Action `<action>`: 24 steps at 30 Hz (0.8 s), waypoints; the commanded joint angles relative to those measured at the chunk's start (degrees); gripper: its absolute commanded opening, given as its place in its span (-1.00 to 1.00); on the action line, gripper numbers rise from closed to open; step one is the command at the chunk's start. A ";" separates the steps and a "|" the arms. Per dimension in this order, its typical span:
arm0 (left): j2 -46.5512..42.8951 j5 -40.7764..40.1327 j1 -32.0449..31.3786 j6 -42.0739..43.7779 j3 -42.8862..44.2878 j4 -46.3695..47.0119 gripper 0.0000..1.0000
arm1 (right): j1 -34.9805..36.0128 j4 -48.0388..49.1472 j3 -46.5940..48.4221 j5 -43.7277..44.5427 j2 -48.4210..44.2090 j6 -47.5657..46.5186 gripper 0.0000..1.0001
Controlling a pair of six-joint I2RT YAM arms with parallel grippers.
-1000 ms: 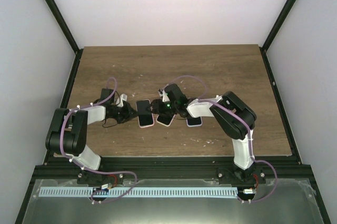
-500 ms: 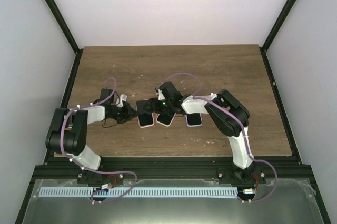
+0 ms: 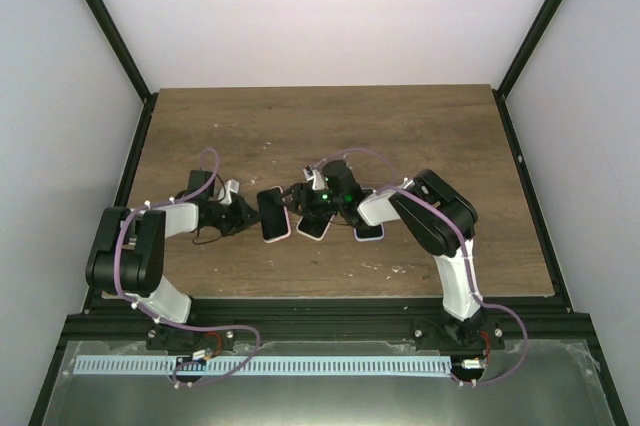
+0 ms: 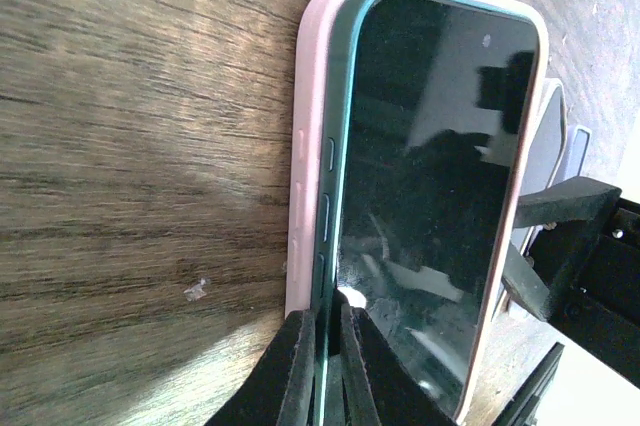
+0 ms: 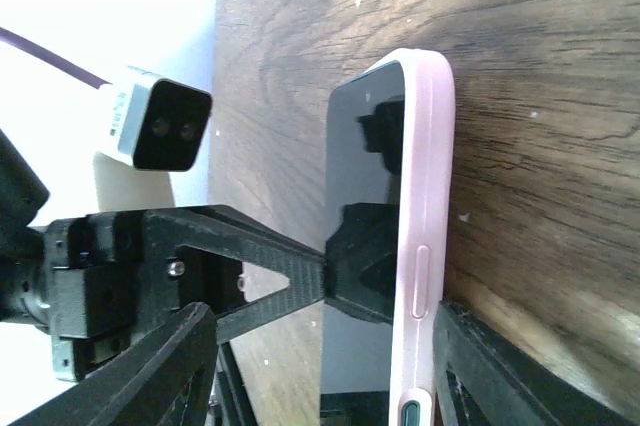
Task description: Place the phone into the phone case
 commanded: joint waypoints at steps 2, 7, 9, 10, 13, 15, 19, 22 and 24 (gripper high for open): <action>4.23 -9.57 -0.74 -0.45 -3.45 -5.15 -0.80 | 3.08 13.67 -0.43 -11.56 -0.22 6.44 0.17; 3.68 -9.08 -0.75 -0.47 -3.49 -5.41 -0.80 | 3.16 13.12 -0.24 -11.64 0.47 6.20 0.13; 3.46 -9.09 -0.73 -0.22 -3.29 -5.66 -0.79 | 3.17 13.48 -0.57 -11.79 1.28 6.63 0.13; 3.44 -8.97 -0.74 -0.20 -3.17 -5.73 -0.78 | 3.16 14.00 -0.54 -12.16 1.84 7.26 0.12; 3.23 -8.84 -0.74 -0.31 -3.09 -5.82 -0.78 | 3.16 8.43 0.68 -11.31 2.43 5.44 0.10; 2.97 -8.66 -0.74 -0.28 -2.92 -6.03 -0.78 | 3.16 2.81 0.93 -9.01 1.80 2.35 0.10; 2.12 -8.08 -0.69 -0.18 -2.62 -6.68 -0.76 | 3.16 -6.19 2.60 -5.68 1.16 -1.87 0.08; 1.07 -7.51 -0.74 -0.03 -2.46 -7.13 -0.75 | 3.16 -7.92 2.51 -3.76 0.10 -3.36 -0.10; 0.72 -7.58 -0.74 0.14 -2.28 -7.66 -0.74 | 3.14 -8.98 2.39 -2.63 -0.65 -3.85 -0.27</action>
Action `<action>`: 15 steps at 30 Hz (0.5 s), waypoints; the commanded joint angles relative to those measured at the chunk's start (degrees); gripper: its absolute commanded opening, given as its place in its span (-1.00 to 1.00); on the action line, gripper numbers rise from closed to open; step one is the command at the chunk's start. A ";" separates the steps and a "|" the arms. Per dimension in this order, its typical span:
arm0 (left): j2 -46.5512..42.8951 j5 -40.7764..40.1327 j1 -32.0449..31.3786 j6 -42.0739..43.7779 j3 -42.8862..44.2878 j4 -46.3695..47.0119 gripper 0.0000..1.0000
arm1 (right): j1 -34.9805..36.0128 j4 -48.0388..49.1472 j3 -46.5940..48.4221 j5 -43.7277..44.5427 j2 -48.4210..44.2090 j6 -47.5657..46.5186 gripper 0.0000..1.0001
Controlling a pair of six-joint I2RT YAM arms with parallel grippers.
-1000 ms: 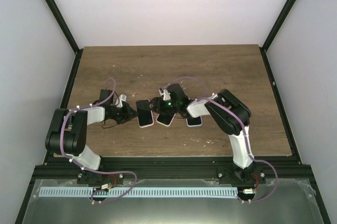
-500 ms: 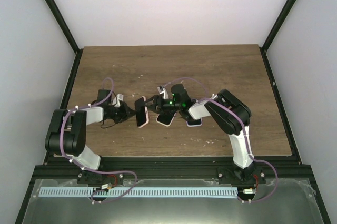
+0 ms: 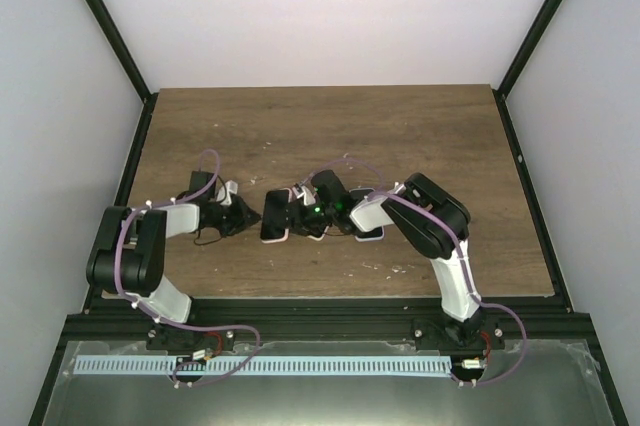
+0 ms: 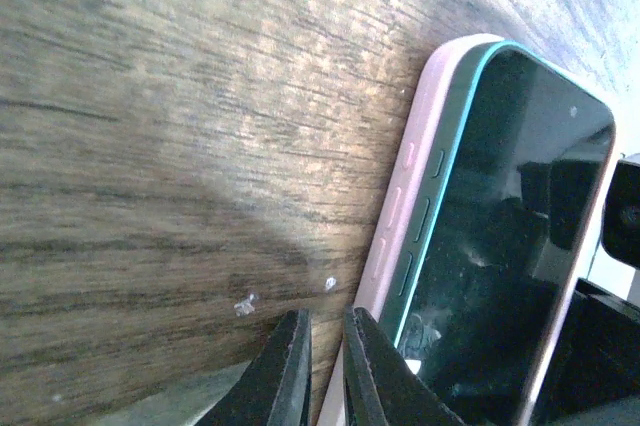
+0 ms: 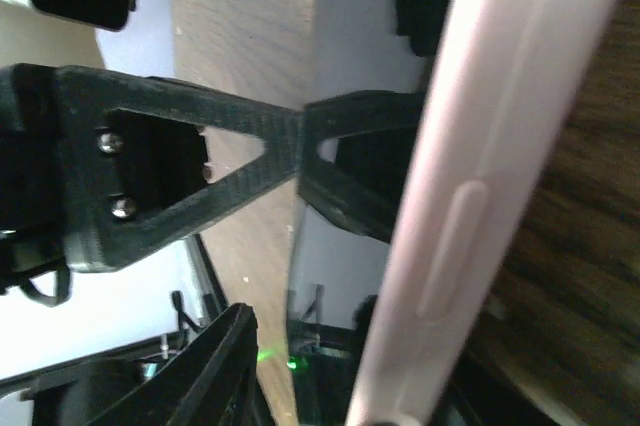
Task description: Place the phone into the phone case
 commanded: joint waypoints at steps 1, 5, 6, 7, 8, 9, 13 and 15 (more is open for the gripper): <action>0.75 -4.01 -0.65 0.89 -1.78 -8.36 -0.74 | -0.15 -5.05 1.97 3.46 -2.22 -3.81 -0.34; -0.51 -2.86 -0.65 0.33 -1.66 -8.50 -0.71 | -0.31 -6.13 1.35 4.69 -3.29 -4.61 -0.61; -1.35 -2.57 -0.64 0.19 -1.70 -8.59 -0.69 | -0.47 -5.44 0.65 4.27 -3.54 -4.52 -0.66; -2.50 -2.15 -0.64 0.05 -1.49 -8.88 -0.66 | -0.72 -4.13 -0.03 3.54 -3.96 -4.18 -0.69; -3.70 -1.79 -0.65 -0.15 -1.15 -9.59 -0.62 | -0.98 -2.63 -0.62 2.36 -4.36 -3.95 -0.72; -5.22 -1.19 -0.61 -0.37 -0.48 -10.51 -0.57 | -1.24 -0.96 -1.15 1.11 -5.08 -3.87 -0.74; -12.61 2.34 -0.57 -1.15 3.46 -15.23 -0.29 | -1.58 0.47 -3.02 -2.16 -10.33 -7.20 -0.86; -18.56 5.08 -0.53 -1.55 5.42 -16.20 -0.08 | -2.04 3.62 -5.44 -5.73 -13.28 -6.49 -0.88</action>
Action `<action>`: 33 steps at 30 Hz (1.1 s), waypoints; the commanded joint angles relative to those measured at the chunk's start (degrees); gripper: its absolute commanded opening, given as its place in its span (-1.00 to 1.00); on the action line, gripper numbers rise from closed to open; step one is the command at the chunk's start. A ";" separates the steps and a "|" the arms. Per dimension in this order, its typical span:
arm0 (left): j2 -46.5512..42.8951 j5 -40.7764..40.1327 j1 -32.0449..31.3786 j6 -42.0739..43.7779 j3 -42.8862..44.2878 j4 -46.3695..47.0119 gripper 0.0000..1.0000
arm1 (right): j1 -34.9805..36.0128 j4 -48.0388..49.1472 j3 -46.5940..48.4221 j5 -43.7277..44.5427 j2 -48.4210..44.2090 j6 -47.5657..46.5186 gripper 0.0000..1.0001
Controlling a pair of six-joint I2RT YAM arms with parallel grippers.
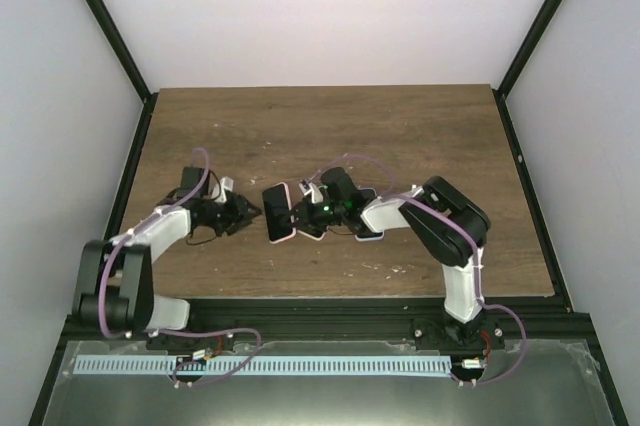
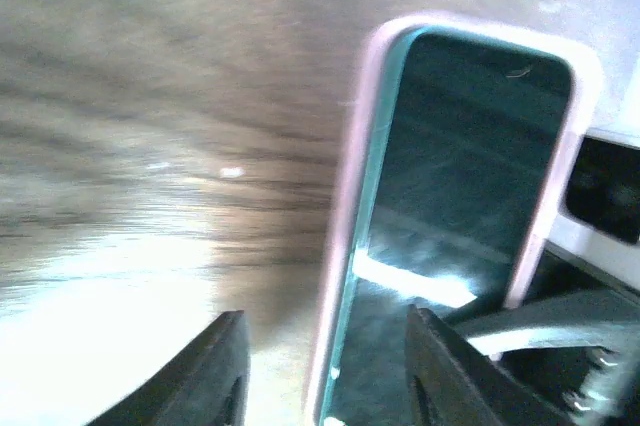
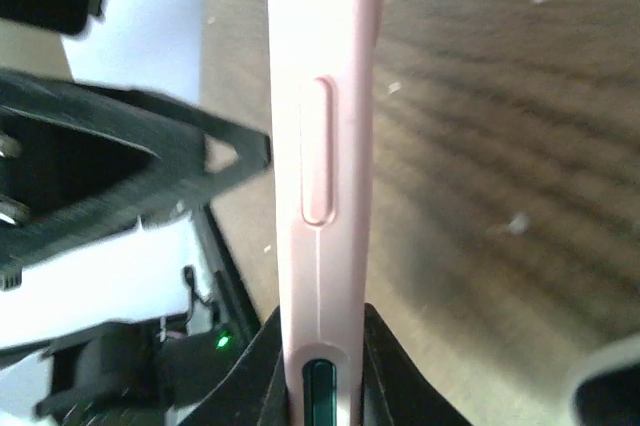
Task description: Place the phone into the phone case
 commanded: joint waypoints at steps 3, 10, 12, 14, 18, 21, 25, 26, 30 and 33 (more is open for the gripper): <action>-16.34 8.54 -0.19 -2.23 6.62 -3.64 0.26 | -1.56 13.26 -5.51 -12.18 -11.60 -0.47 -0.88; -27.35 21.00 -0.27 -14.46 3.17 12.35 0.46 | -1.67 20.11 -9.96 -16.70 -23.03 4.56 -0.87; -29.65 21.91 -0.28 -16.77 2.63 14.82 0.48 | -1.66 19.38 -10.25 -16.18 -26.01 4.93 -0.87; -31.68 22.15 -0.24 -17.71 2.55 15.12 0.50 | -1.59 18.41 -10.64 -15.17 -28.61 5.29 -0.87; -34.45 23.58 -0.33 -22.55 0.53 20.86 0.53 | -1.44 19.86 -11.70 -14.96 -31.47 7.09 -0.86; -35.56 24.30 -0.42 -26.90 -1.44 26.50 0.48 | -1.07 22.02 -11.93 -15.59 -31.88 8.96 -0.86; -35.86 24.71 -0.82 -30.10 -1.80 31.21 0.23 | 0.01 22.73 -11.79 -15.57 -31.80 9.50 -0.84; -35.95 24.54 -0.89 -29.97 -1.41 30.78 0.11 | 0.27 22.73 -11.72 -15.48 -31.73 9.46 -0.84; -36.07 23.32 -0.85 -28.38 -0.42 27.11 -0.42 | 0.86 22.38 -11.79 -14.93 -31.97 9.33 -0.83; -35.91 22.94 -0.90 -27.16 -0.07 25.41 -0.74 | 1.33 20.14 -11.32 -14.54 -32.12 8.17 -0.81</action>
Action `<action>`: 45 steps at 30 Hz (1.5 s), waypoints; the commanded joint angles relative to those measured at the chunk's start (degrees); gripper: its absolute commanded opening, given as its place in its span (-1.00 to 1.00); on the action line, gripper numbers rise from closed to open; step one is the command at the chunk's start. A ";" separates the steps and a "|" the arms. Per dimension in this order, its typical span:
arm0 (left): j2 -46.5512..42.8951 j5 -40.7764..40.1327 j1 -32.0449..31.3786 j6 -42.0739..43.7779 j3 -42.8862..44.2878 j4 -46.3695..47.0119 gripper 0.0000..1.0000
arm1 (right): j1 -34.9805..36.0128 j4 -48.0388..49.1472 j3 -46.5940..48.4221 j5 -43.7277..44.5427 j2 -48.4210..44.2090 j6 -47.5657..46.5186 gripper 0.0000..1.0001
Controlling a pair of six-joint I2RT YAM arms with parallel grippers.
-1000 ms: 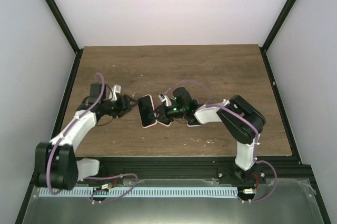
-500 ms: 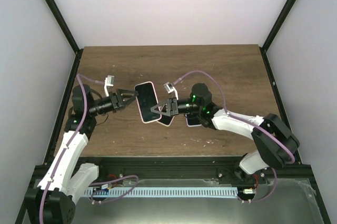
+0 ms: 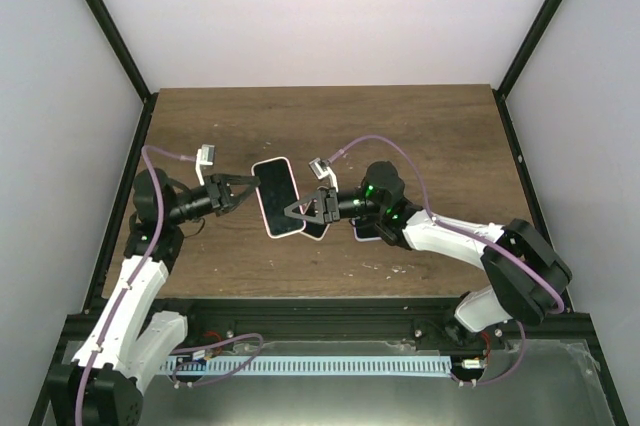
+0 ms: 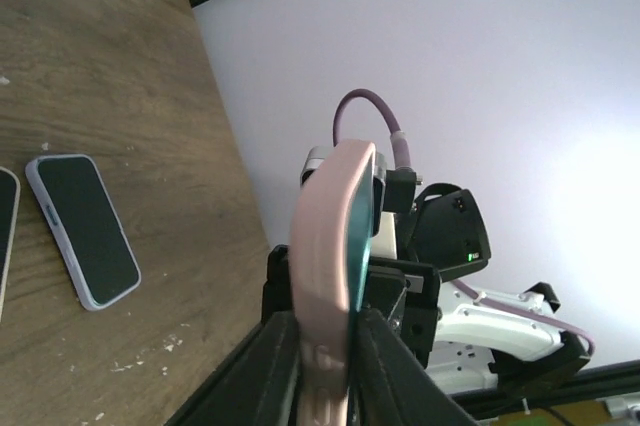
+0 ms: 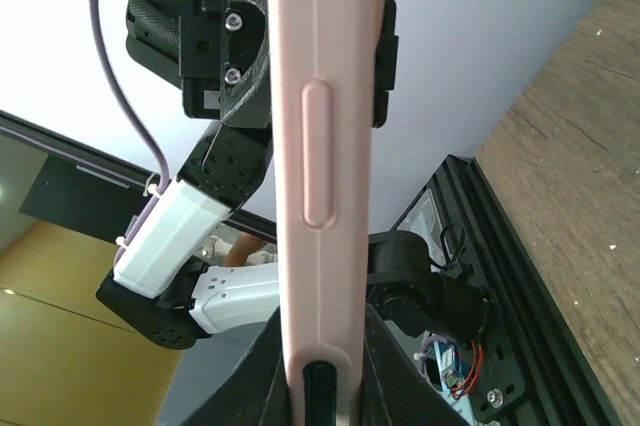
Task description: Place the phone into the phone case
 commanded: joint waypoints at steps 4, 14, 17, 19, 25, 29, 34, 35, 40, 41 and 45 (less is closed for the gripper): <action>0.09 -0.30 -0.26 3.41 2.54 -3.34 -1.00 | 1.10 -0.25 0.57 0.89 -1.52 -1.93 -0.78; 1.05 -2.07 -0.25 10.65 8.22 -15.28 -0.35 | 1.10 -1.03 1.49 4.72 -1.16 -0.44 -0.79; 0.39 -1.60 -0.29 9.10 7.19 -15.15 0.09 | 1.10 0.71 1.32 8.43 -1.44 2.09 -0.79; -0.15 0.04 -0.35 6.89 5.20 -13.13 0.15 | 1.04 1.28 1.87 10.56 -1.40 3.21 -0.79; -2.28 1.65 -0.93 3.73 -0.15 -9.99 0.29 | 0.57 -0.22 5.19 16.30 -0.60 3.40 -0.79; -2.58 2.53 -1.89 1.52 -2.27 -6.97 0.28 | 0.32 -1.17 7.51 18.24 1.74 3.43 -0.79; -1.33 1.60 -2.17 4.29 -1.21 -9.98 -0.20 | 0.22 0.05 9.31 17.53 5.08 4.76 -0.78; -1.01 1.30 -2.18 5.27 -0.73 -11.14 -0.38 | 0.22 0.13 9.31 17.60 5.45 4.88 -0.78; 0.46 -2.64 -2.19 11.45 1.79 -19.20 -0.98 | 0.23 -1.66 9.05 18.46 5.90 3.93 -0.78; 0.90 -3.09 -2.19 12.19 2.00 -20.18 -0.99 | 0.22 -2.09 9.04 18.54 5.98 3.78 -0.77; 2.44 -3.10 -2.15 13.67 2.10 -20.82 -0.97 | 0.22 -3.07 9.33 18.27 6.67 3.25 -0.73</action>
